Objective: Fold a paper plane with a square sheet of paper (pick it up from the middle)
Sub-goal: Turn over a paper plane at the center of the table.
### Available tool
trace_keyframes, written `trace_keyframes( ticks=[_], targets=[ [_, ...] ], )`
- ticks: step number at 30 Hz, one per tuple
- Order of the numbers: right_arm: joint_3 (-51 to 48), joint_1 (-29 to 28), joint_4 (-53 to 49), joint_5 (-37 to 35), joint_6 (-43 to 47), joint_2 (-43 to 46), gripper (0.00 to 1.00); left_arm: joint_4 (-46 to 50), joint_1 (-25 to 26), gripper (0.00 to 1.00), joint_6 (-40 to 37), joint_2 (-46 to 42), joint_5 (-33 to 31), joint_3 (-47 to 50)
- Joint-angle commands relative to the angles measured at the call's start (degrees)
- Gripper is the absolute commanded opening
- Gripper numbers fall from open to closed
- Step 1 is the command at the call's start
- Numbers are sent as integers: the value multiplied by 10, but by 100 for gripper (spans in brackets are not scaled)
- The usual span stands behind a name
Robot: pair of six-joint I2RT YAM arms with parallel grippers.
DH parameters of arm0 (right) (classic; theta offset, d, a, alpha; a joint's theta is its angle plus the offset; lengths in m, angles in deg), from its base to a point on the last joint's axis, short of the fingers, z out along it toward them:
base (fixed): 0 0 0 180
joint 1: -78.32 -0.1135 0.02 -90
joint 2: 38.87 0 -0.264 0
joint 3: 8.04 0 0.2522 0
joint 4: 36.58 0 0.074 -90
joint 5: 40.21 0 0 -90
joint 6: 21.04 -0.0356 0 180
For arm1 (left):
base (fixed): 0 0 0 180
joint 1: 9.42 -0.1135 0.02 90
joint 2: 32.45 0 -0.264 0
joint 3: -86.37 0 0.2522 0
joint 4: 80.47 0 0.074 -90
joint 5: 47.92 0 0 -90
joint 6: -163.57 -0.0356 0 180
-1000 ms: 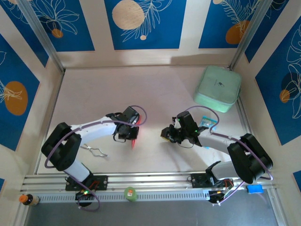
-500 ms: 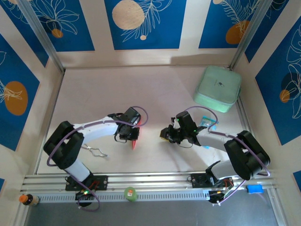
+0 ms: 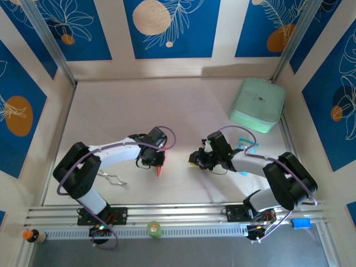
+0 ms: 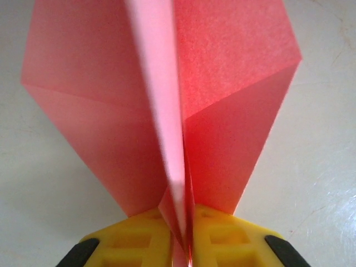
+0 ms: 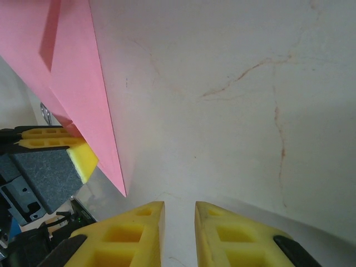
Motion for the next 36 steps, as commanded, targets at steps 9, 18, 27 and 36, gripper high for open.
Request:
trace_keyframes(
  ticks=[9, 18, 27, 36],
  targets=[
    [14, -5, 1, 17, 6, -13, 21, 22, 13, 18, -9, 13, -16, -24],
    [14, -5, -3, 17, 6, -12, 21, 37, 21, 18, -14, 24, -37, -34],
    [14, -5, -2, 18, 6, -14, 21, 40, 25, 18, -14, 30, -44, -37],
    [12, -5, 0, 17, 6, -13, 21, 39, 29, 18, -14, 41, -51, -37]
  ],
)
